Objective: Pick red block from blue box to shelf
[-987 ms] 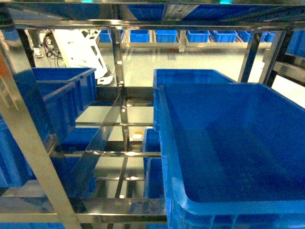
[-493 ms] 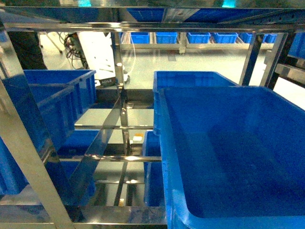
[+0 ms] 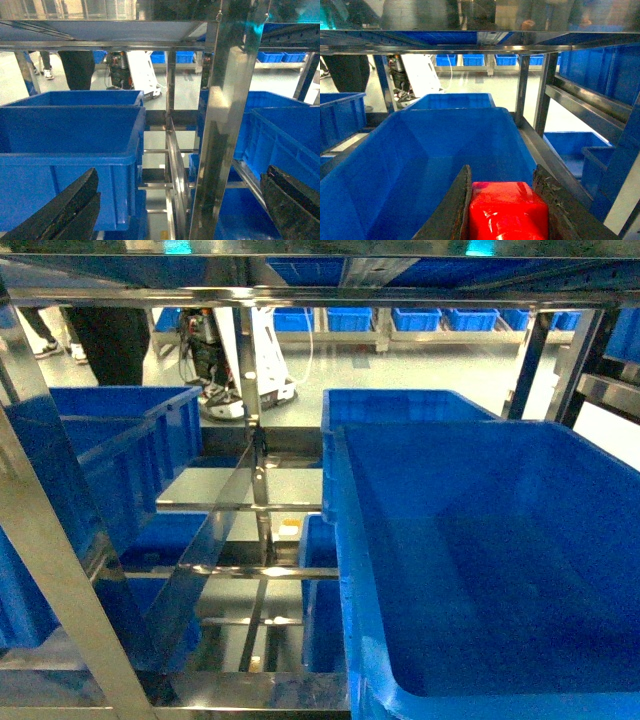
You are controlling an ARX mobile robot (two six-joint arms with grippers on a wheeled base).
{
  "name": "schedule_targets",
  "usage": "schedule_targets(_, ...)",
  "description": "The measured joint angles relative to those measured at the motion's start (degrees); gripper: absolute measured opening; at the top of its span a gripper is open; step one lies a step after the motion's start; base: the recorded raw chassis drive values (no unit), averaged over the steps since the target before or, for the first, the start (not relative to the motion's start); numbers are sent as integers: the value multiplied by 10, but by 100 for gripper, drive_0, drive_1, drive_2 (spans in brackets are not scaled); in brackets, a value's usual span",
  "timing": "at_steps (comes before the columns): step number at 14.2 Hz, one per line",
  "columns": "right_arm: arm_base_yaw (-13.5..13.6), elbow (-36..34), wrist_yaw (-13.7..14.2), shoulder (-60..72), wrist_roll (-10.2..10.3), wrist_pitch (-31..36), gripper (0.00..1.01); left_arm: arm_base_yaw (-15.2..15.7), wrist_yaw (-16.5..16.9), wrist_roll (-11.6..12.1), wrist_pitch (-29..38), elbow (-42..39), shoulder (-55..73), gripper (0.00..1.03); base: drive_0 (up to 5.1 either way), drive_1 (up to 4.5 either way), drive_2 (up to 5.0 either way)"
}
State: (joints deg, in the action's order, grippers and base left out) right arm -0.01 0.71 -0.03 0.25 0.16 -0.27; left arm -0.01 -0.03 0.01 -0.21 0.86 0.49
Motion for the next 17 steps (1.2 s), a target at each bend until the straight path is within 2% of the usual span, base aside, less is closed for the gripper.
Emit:
schedule_targets(16, 0, 0, 0, 0, 0, 0, 29, 0, 0, 0, 0, 0, 0, 98, 0, 0, 0)
schedule_targets(17, 23, 15, 57, 16, -11, -55, 29, 0, 0, 0, 0, 0, 0, 98, 0, 0, 0)
